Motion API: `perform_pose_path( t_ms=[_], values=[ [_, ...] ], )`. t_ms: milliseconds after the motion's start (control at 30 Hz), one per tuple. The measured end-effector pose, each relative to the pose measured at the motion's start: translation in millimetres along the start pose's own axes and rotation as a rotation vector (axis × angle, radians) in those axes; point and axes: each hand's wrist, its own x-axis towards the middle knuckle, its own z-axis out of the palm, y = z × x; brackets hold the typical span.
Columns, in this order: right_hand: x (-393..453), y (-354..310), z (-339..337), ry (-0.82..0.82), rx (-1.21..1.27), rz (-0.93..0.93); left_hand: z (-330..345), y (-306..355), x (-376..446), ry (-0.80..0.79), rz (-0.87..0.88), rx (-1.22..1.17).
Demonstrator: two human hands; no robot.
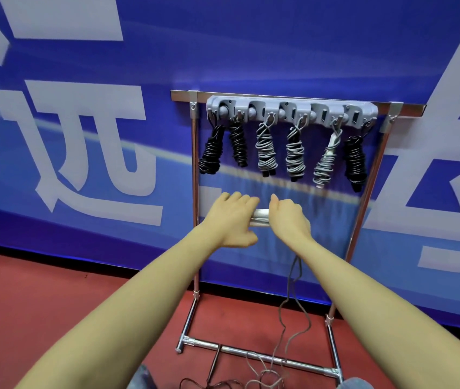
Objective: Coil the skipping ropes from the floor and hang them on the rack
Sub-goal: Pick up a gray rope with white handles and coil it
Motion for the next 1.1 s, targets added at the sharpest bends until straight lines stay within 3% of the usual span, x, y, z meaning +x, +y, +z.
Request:
perform_pose_path(
  t_ms=[67, 233, 433, 533, 633, 767, 867, 967, 1100],
  values=[
    [-1.2, -1.2, -1.5, -0.040, -0.050, -0.049, 0.0, 3.1, 2.4, -0.071, -0.001, 0.189],
    [-5.4, 1.5, -12.6, -0.196, -0.114, -0.190, 2.6, -0.3, -4.2, -0.133, 0.007, 0.318],
    [-9.3, 13.6, -9.8, -0.302, -0.306, -0.433, 6.5, -8.6, -11.1, -0.218, 0.033, 0.262],
    [-10.1, 22.7, -7.5, -0.402, -0.127, -0.361, 10.9, -15.3, -12.1, -0.247, -0.028, 0.253],
    [-8.0, 28.1, -5.1, -0.475, -0.265, -0.404, 14.5, -22.8, -16.2, -0.288, -0.094, 0.244],
    [-3.1, 31.8, -0.5, -0.345, -0.367, -0.503, 18.5, -26.5, -25.0, -0.336, -0.115, 0.215],
    [0.5, 32.2, -0.9, -0.225, -0.337, -0.478, 17.8, -27.7, -29.1, -0.354, -0.053, 0.206],
    [2.9, 34.8, 2.5, -0.216, -0.266, -0.422, 12.2, -26.5, -29.4, -0.288, -0.002, 0.196],
    [2.1, 35.5, 8.5, -0.238, -0.066, -0.363, 6.4, -19.0, -23.2, -0.149, -0.113, 0.061]
  ],
)
